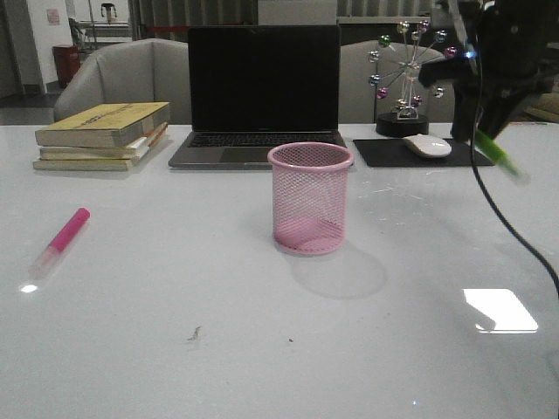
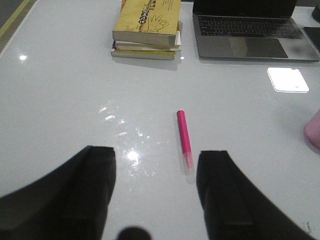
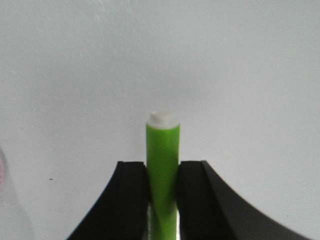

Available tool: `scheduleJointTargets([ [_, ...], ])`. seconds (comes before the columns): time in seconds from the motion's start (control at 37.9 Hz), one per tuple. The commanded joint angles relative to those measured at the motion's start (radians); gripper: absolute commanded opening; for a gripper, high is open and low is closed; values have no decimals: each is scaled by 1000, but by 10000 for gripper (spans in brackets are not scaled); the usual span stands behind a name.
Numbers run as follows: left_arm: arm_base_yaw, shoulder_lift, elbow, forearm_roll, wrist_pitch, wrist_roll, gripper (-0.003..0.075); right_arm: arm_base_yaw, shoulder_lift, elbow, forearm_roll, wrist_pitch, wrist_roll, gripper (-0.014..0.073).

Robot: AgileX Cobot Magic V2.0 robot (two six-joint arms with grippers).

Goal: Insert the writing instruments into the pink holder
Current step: 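Lift the green marker and carry it over the pink mesh holder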

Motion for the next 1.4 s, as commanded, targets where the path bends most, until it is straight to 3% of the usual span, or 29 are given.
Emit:
scheduleJointTargets([
  [0.0, 3, 6, -34, -12, -88, 1, 435, 19, -121, -26, -5, -94, -11, 38],
  [0.16, 3, 6, -34, -12, -88, 1, 435, 67, -205, -2, -5, -174, -11, 38],
  [0.29, 3, 6, -34, -12, -88, 1, 435, 114, -283, 99, 4, -335, -11, 37],
  [0.55, 3, 6, -34, -12, -88, 1, 435, 252, -440, 464, 57, -898, -10, 31],
  [0.74, 3, 6, -34, -12, -88, 1, 435, 355, -408, 632, 36, -1358, -10, 29],
  [0.82, 3, 6, -34, -12, -88, 1, 435, 377, -373, 651, 23, -1412, -10, 29],
  [1.24, 3, 6, -34, -12, -88, 1, 435, 385, -245, 651, 23, -1407, -10, 38],
  [1.37, 3, 6, -34, -12, -88, 1, 435, 385, -245, 651, 23, -1374, -10, 173],
])
